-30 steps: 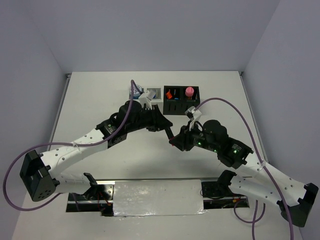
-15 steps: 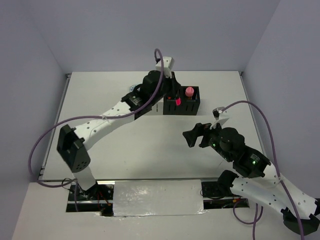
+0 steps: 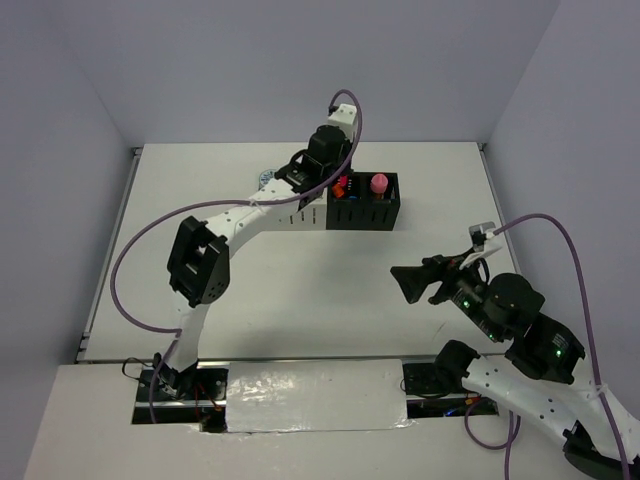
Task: Sort the stationery into containers
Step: Place the pen in the storage box, then reset both arms
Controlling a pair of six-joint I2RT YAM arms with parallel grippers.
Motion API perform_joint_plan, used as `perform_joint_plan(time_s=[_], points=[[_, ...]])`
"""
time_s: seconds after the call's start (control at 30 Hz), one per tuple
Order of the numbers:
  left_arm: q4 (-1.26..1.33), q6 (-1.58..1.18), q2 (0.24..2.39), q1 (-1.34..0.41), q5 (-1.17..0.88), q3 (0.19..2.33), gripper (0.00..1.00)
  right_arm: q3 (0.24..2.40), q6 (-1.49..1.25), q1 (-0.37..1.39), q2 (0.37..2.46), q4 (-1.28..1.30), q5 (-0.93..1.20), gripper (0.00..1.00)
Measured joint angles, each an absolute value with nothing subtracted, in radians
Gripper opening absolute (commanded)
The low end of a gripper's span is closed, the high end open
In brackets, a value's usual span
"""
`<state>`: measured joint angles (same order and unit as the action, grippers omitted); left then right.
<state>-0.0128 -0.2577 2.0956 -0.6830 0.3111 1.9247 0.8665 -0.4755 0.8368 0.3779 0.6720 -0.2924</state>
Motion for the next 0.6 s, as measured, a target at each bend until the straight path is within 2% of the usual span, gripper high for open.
perform_joint_plan(time_s=[0.03, 0.1, 0.17, 0.2, 0.27, 0.33, 0.37, 0.4, 0.6], points=[[-0.006, -0.252, 2.101, -0.682, 0.310, 1.921, 0.21, 0.872, -0.474, 0.837, 0.370, 0.675, -0.292, 1.00], [0.016, -0.238, 2.105, -0.683, 0.305, 1.909, 0.28, 0.878, -0.473, 0.837, 0.360, 0.678, -0.292, 1.00], [0.042, -0.237, 2.105, -0.683, 0.294, 1.891, 0.40, 0.878, -0.471, 0.837, 0.358, 0.683, -0.291, 1.00], [0.056, -0.237, 2.105, -0.683, 0.284, 1.879, 0.54, 0.878, -0.469, 0.837, 0.359, 0.685, -0.291, 1.00], [0.089, -0.241, 2.104, -0.683, 0.271, 1.844, 0.72, 0.878, -0.463, 0.837, 0.361, 0.688, -0.291, 1.00], [0.106, -0.254, 2.102, -0.683, 0.260, 1.806, 0.94, 0.878, -0.457, 0.837, 0.369, 0.689, -0.292, 1.00], [0.109, -0.264, 2.098, -0.683, 0.256, 1.781, 0.94, 0.878, -0.455, 0.837, 0.375, 0.690, -0.292, 1.00], [0.115, -0.276, 2.083, -0.684, 0.252, 1.744, 0.99, 0.878, -0.451, 0.837, 0.384, 0.690, -0.292, 1.00], [-0.007, -0.341, 1.900, -0.691, 0.323, 1.622, 0.99, 0.877, -0.447, 0.837, 0.405, 0.696, -0.299, 1.00]])
